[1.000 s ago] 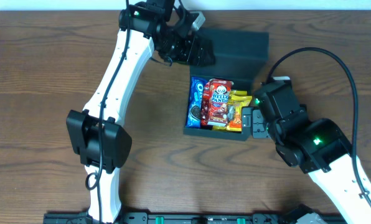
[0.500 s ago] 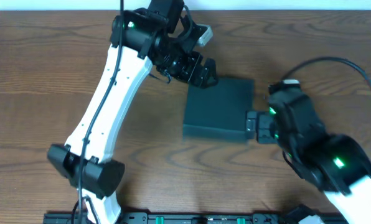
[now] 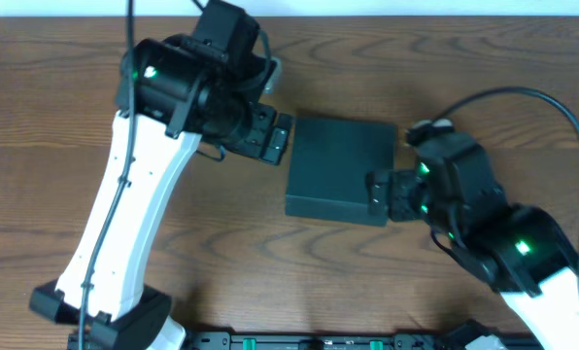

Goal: Pack container
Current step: 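Press the closed lid down with the right gripper, withdraw left gripper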

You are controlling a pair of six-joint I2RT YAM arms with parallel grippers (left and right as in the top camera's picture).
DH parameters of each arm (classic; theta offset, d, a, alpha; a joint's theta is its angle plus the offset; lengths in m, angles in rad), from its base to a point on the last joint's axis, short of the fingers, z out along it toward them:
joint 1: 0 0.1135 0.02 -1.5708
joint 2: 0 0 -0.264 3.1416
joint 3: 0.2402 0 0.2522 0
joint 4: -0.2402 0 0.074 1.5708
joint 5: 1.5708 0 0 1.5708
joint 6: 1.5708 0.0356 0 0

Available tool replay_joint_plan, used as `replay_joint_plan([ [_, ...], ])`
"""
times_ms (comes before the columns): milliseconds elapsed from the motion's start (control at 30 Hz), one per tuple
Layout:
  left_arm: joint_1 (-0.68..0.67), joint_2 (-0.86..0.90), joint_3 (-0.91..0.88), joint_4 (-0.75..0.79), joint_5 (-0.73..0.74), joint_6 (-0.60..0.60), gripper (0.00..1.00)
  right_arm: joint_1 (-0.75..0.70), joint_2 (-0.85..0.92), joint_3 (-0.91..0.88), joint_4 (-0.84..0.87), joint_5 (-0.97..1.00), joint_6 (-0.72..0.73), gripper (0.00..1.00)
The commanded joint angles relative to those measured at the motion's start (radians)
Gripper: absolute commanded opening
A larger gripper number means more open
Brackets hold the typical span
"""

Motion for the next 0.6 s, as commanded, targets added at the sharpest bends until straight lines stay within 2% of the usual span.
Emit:
replay_joint_plan([
  [0, 0.001, -0.039, -0.039, -0.005, -0.136, -0.05, 0.96, 0.006, 0.062, 0.012, 0.033, -0.054, -0.051, 0.99],
  [100, 0.001, -0.076, -0.163, 0.025, -0.206, -0.087, 0.96, 0.006, 0.12, 0.012, 0.061, -0.056, -0.059, 0.99],
  [267, 0.0, -0.266, -0.566, 0.247, -0.271, -0.101, 0.96, 0.007, 0.179, 0.012, 0.084, -0.051, -0.074, 0.99],
  [400, -0.001, -0.433, -0.85, 0.44, -0.266, -0.105, 0.96, 0.006, 0.192, 0.012, 0.102, -0.044, -0.084, 0.99],
  [500, -0.001, -0.496, -1.006, 0.547, -0.257, -0.137, 0.96, 0.006, 0.222, 0.012, 0.108, -0.028, -0.097, 0.99],
  [567, -0.003, -0.503, -1.093, 0.613, -0.195, -0.138, 0.96, 0.006, 0.256, 0.012, 0.117, -0.025, -0.097, 0.99],
])
